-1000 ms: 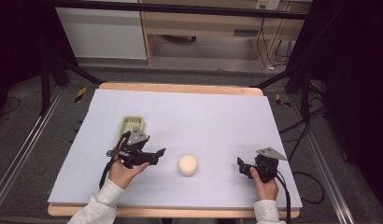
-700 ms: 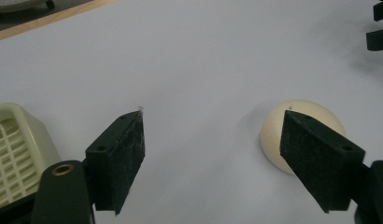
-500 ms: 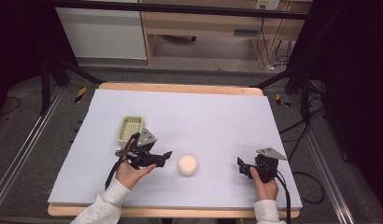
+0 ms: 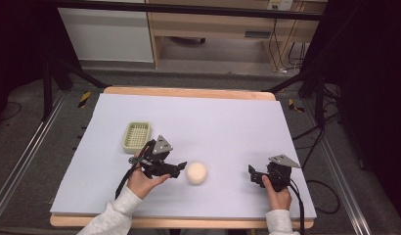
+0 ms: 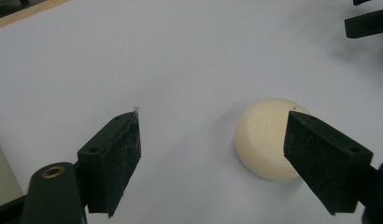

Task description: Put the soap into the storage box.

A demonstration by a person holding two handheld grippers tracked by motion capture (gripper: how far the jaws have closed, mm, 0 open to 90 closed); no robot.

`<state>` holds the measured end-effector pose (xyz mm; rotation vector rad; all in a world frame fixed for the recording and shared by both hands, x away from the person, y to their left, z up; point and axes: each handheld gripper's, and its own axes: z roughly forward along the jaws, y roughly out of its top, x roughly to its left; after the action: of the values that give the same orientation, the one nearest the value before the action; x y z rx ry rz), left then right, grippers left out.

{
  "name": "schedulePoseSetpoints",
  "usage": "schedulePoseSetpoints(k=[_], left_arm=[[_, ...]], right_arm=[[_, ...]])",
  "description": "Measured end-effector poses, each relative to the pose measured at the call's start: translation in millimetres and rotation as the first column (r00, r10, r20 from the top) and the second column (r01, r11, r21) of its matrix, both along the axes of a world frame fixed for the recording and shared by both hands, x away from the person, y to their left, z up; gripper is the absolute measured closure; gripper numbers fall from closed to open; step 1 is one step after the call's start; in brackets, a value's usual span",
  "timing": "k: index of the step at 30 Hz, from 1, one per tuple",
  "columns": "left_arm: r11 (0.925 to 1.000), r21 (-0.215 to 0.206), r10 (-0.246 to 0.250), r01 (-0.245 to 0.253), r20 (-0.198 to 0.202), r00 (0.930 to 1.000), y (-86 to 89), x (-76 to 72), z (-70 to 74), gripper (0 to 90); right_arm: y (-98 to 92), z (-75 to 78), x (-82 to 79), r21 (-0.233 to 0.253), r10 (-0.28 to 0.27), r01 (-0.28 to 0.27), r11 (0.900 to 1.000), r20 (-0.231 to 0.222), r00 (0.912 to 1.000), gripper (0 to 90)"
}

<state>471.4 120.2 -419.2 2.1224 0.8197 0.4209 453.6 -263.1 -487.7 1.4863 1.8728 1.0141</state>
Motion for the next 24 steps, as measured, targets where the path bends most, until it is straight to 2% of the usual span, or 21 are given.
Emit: schedulePoseSetpoints(k=[9, 24], left_arm=[[0.9990, 0.024, -0.038, 0.038, -0.009, 0.9992, -11.4, -3.9, -0.9, 17.8], [0.9967, 0.040, -0.069, 0.070, -0.032, 0.9971, -25.9, -7.8, -8.4, 17.3]], right_arm=[[0.4, 0.1, -0.2, -0.001, 0.001, -0.001, 1.000, -0.001, 1.0000, 4.8], [0.5, -0.1, 0.2, -0.007, 0.005, -0.005, 1.000, 0.000, 1.0000, 4.8]])
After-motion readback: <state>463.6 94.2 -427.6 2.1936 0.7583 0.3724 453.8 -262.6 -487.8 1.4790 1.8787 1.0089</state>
